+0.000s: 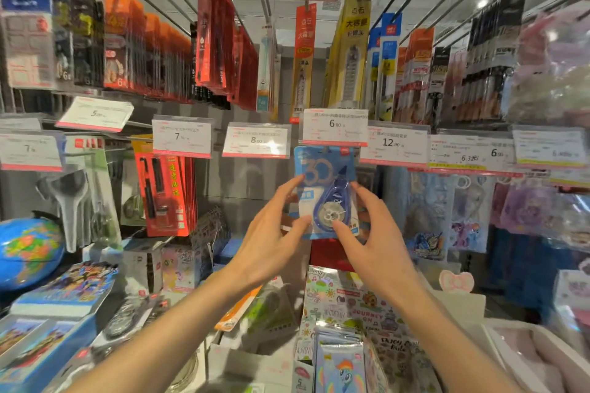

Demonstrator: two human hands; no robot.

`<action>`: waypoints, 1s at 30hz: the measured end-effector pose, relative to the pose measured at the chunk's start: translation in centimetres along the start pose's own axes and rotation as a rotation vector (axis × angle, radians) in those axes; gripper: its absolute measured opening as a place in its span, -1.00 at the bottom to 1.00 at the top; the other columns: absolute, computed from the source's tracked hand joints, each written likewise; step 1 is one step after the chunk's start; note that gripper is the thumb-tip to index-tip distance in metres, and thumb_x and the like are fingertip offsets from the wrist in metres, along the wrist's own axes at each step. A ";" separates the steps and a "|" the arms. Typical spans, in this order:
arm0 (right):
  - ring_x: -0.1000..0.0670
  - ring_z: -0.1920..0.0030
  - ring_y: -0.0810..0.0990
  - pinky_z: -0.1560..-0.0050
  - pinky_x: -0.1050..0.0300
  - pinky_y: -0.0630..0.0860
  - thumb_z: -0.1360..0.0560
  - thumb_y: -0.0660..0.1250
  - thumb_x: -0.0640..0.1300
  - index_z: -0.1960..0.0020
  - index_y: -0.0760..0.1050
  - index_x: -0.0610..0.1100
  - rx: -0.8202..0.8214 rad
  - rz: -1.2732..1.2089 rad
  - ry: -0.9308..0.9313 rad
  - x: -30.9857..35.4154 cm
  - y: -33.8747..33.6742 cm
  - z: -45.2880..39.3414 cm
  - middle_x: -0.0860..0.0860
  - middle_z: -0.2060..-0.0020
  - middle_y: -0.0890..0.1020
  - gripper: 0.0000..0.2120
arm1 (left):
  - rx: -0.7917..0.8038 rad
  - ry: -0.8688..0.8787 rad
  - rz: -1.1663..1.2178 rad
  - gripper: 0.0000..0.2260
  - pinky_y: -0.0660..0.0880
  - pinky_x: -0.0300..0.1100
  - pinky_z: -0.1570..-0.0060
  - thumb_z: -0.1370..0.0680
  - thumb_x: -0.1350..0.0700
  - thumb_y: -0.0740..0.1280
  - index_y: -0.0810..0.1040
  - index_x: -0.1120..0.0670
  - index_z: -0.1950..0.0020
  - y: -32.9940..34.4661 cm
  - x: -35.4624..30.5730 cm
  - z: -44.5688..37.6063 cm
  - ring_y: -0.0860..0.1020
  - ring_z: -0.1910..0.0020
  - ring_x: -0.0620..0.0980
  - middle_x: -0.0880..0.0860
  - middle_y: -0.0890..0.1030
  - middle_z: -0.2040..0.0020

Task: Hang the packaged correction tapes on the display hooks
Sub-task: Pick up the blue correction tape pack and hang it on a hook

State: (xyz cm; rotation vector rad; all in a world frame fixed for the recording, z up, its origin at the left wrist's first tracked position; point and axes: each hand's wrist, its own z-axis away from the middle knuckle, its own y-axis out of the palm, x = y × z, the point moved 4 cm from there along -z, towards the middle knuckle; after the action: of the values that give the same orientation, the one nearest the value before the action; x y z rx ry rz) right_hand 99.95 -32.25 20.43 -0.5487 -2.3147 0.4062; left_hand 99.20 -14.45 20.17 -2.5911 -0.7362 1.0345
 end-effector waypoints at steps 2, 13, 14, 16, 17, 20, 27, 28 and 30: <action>0.20 -0.33 0.40 -0.30 -0.04 0.50 -0.57 0.34 0.01 -0.51 0.19 0.16 -0.014 0.019 0.015 -0.4 0.7 -0.3 0.27 -0.29 0.34 -0.42 | -0.019 0.014 -0.053 -0.46 0.48 -0.32 0.19 -0.65 0.06 0.27 0.16 -0.32 -0.53 0.3 0.3 -0.7 0.62 0.23 -0.15 -0.18 0.50 -0.27; -0.08 -0.25 0.56 -0.23 -0.14 0.53 -0.57 0.30 0.09 -0.52 0.14 0.15 -0.016 0.101 0.136 -1.7 3.2 -2.5 0.02 -0.38 0.45 -0.41 | 0.014 -0.078 -0.214 -0.34 0.50 -0.04 0.18 -0.63 0.13 0.22 -0.02 -0.30 -0.59 1.6 3.4 -3.5 0.58 0.29 0.02 0.02 0.61 0.29; -0.08 -0.25 0.56 -0.23 -0.15 0.53 -0.57 0.30 0.09 -0.53 0.13 0.17 -0.016 0.096 0.140 -1.6 3.2 -2.4 0.03 -0.38 0.45 -0.40 | 0.016 -0.091 -0.225 -0.36 0.50 -0.02 0.16 -0.63 0.12 0.21 -0.01 -0.28 -0.59 1.7 3.7 -3.5 0.60 0.26 0.04 0.04 0.62 0.26; -0.07 -0.25 0.55 -0.23 -0.14 0.53 -0.57 0.31 0.08 -0.53 0.16 0.14 -0.022 0.092 0.140 -1.6 3.2 -2.3 0.02 -0.36 0.47 -0.41 | 0.019 -0.112 -0.246 -0.45 0.50 0.01 0.12 -0.63 0.11 0.18 0.11 -0.21 -0.58 1.7 4.1 -3.4 0.62 0.18 0.12 0.07 0.63 0.19; -0.06 -0.27 0.54 -0.23 -0.13 0.52 -0.57 0.31 0.07 -0.52 0.20 0.10 -0.025 0.088 0.140 -1.6 3.1 -2.2 0.01 -0.34 0.48 -0.43 | 0.023 -0.117 -0.246 -0.48 0.49 0.03 0.11 -0.63 0.11 0.17 0.14 -0.18 -0.57 1.7 4.1 -3.4 0.62 0.15 0.14 0.07 0.63 0.17; -0.06 -0.28 0.51 -0.23 -0.11 0.52 -0.58 0.33 0.04 -0.46 0.31 0.01 -0.017 0.042 0.146 -1.8 3.0 -1.9 0.01 -0.27 0.51 -0.51 | 0.045 -0.105 -0.219 -0.40 0.53 0.03 0.04 -0.64 0.14 0.16 0.04 -0.20 -0.62 1.4 3.2 -2.7 0.61 0.12 0.06 0.00 0.62 0.17; 0.16 -0.08 0.61 -0.17 -0.04 0.58 -0.55 0.34 0.06 -0.49 0.26 0.11 0.102 -0.098 0.231 -2.5 4.3 -0.1 0.05 -0.31 0.52 -0.45 | 0.057 -0.169 -0.194 -0.58 0.54 -0.02 0.03 -0.64 0.14 0.18 0.30 -0.06 -0.50 -0.9 4.1 0.3 0.65 0.10 -0.02 0.03 0.65 -0.05; 0.16 -0.05 0.62 -0.17 0.00 0.57 -0.55 0.36 0.04 -0.49 0.28 0.10 0.113 -0.116 0.245 -2.5 4.5 0.2 0.04 -0.26 0.56 -0.45 | 0.055 -0.176 -0.179 -0.59 0.55 -0.05 0.04 -0.64 0.16 0.18 0.31 -0.06 -0.49 -1.5 4.2 0.7 0.66 0.11 -0.03 0.01 0.65 -0.09; 0.14 0.00 0.62 -0.15 0.04 0.55 -0.54 0.37 0.03 -0.47 0.33 0.07 0.123 -0.130 0.268 -2.3 4.9 0.7 0.08 -0.09 0.62 -0.47 | 0.050 -0.202 -0.140 -0.59 0.57 -0.05 0.06 -0.65 0.18 0.20 0.32 -0.09 -0.48 -3.0 5.3 1.7 0.66 0.13 -0.01 -0.06 0.62 -0.14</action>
State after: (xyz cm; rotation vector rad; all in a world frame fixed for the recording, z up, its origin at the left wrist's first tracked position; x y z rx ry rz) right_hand 102.26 -29.24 16.48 -0.3663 -2.0394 0.3845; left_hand 100.26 -8.99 17.17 -2.3786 -0.9116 1.2647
